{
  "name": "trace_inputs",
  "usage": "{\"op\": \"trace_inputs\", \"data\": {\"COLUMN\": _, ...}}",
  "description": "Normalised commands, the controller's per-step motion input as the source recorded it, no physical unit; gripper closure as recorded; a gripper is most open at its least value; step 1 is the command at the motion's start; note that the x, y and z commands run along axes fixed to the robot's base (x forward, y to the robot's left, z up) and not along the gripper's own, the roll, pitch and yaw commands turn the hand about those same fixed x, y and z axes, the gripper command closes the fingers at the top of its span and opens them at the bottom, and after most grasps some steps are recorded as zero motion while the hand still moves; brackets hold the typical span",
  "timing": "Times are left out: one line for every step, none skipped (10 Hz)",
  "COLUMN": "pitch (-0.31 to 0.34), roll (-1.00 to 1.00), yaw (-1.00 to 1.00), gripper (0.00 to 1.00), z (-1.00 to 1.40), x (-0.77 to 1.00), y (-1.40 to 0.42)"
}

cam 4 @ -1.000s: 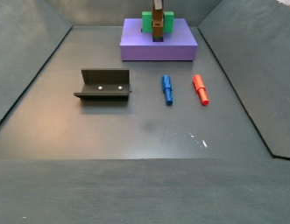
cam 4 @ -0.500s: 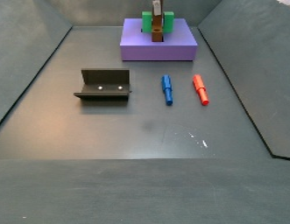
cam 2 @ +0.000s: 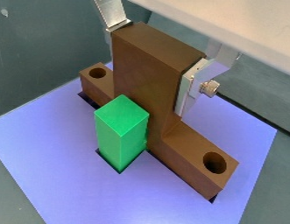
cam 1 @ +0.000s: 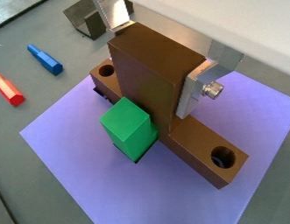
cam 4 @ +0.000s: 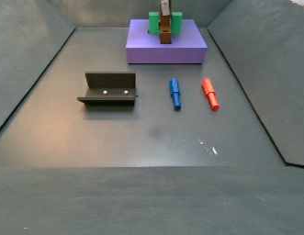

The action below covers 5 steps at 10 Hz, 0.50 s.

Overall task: Pick up the brown object. Move up. Place the brown object on the fixture. Regrasp the brown object. Move to above the board. Insert the brown object.
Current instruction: Insert the brown object.

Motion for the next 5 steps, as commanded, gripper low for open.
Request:
{"op": "trace_inputs", "data": {"pitch": 0.024, "roll": 0.10, "yaw": -0.01, "gripper": 1.00, "z": -0.18, "x": 0.18, "y": 0.00}}
{"op": "trace_inputs", "data": {"pitch": 0.034, "roll": 0.11, "yaw": 0.00, "gripper": 1.00, "z": -0.21, "x": 0.26, "y": 0.00}}
{"op": "trace_inputs", "data": {"pitch": 0.059, "roll": 0.14, "yaw": 0.00, "gripper": 1.00, "z": -0.23, "x": 0.32, "y": 0.00}}
{"op": "trace_inputs", "data": {"pitch": 0.044, "roll": 0.11, "yaw": 0.00, "gripper": 1.00, "z": -0.24, "x": 0.21, "y": 0.00}}
{"op": "trace_inputs", "data": {"pitch": 0.001, "roll": 0.10, "yaw": 0.05, "gripper": 1.00, "z": -0.23, "x": 0.00, "y": 0.01}}
